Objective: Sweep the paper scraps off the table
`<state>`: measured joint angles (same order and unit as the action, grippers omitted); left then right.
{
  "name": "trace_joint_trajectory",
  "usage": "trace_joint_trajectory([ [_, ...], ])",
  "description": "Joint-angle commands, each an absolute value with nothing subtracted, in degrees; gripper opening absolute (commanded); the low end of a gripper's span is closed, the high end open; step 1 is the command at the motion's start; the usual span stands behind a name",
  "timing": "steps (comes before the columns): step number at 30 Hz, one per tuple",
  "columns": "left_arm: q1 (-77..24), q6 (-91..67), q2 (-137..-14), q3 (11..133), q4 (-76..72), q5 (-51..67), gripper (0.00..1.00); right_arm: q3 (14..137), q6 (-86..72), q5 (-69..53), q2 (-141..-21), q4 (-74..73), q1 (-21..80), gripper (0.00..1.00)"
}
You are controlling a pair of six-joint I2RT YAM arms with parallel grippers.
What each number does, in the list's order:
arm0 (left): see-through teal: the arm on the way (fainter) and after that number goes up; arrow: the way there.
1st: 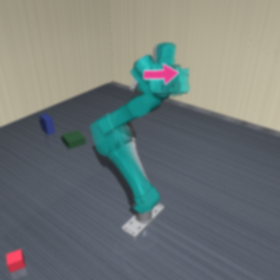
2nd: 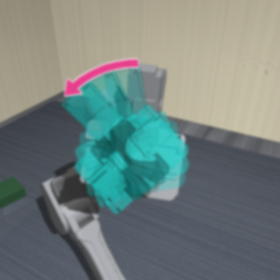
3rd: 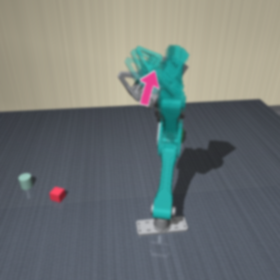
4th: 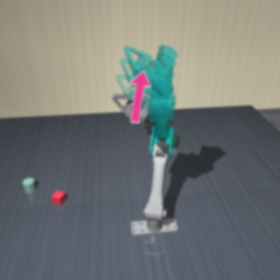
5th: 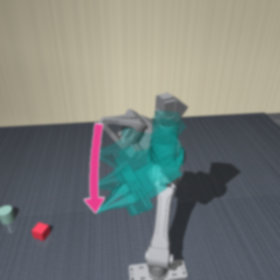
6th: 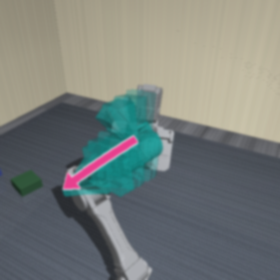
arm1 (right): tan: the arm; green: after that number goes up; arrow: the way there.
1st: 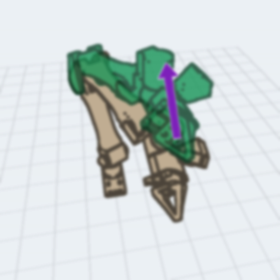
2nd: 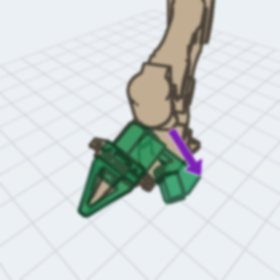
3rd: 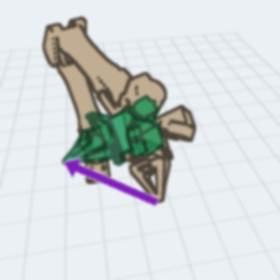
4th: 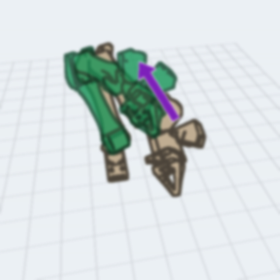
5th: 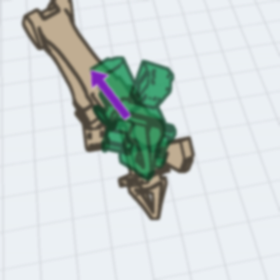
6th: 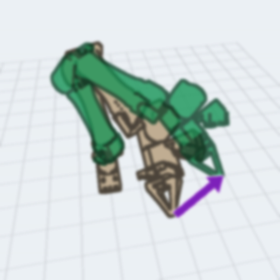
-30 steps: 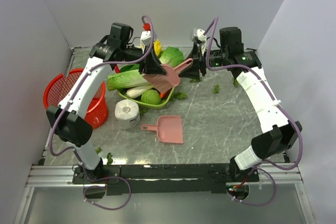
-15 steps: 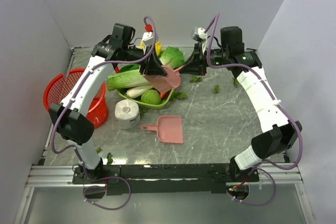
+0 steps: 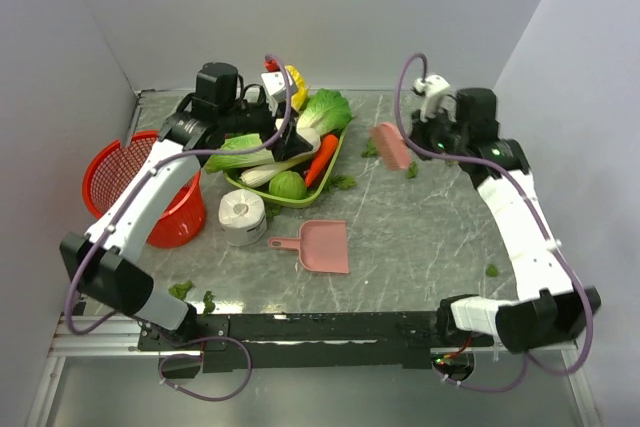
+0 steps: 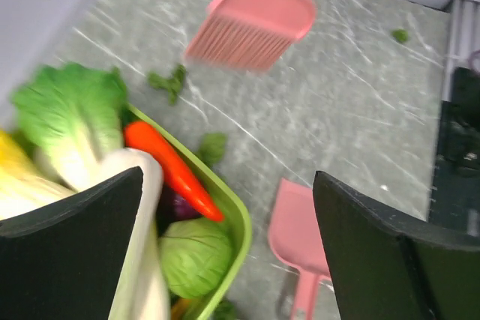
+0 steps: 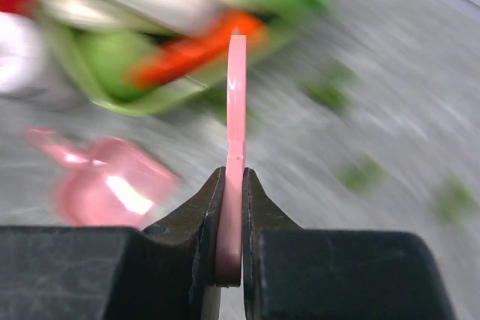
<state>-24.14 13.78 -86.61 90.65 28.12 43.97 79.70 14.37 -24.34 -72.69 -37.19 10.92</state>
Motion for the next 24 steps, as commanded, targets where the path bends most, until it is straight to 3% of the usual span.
trace_joint_trajectory([
  [1,-26.1,19.5,-82.4,88.6,23.9,37.0,0.99,77.1,22.6,-3.0,-65.2,-44.4,6.5,0.00],
  [5,-27.8,22.0,-81.3,85.2,25.0,38.2,0.99,73.4,26.4,7.3,-64.6,-57.1,0.9,0.00],
  [12,-32.8,31.4,-82.2,82.0,29.1,33.7,0.98,64.1,27.4,17.0,-62.6,-62.2,-12.6,0.00],
  [18,-33.1,30.2,-83.2,82.4,28.4,35.3,0.96,59.7,25.1,16.7,-64.4,-64.3,-15.6,0.00],
  [24,-33.0,31.8,-83.9,83.4,30.7,35.3,0.96,58.6,19.8,5.5,-66.2,-67.1,-16.0,0.00],
])
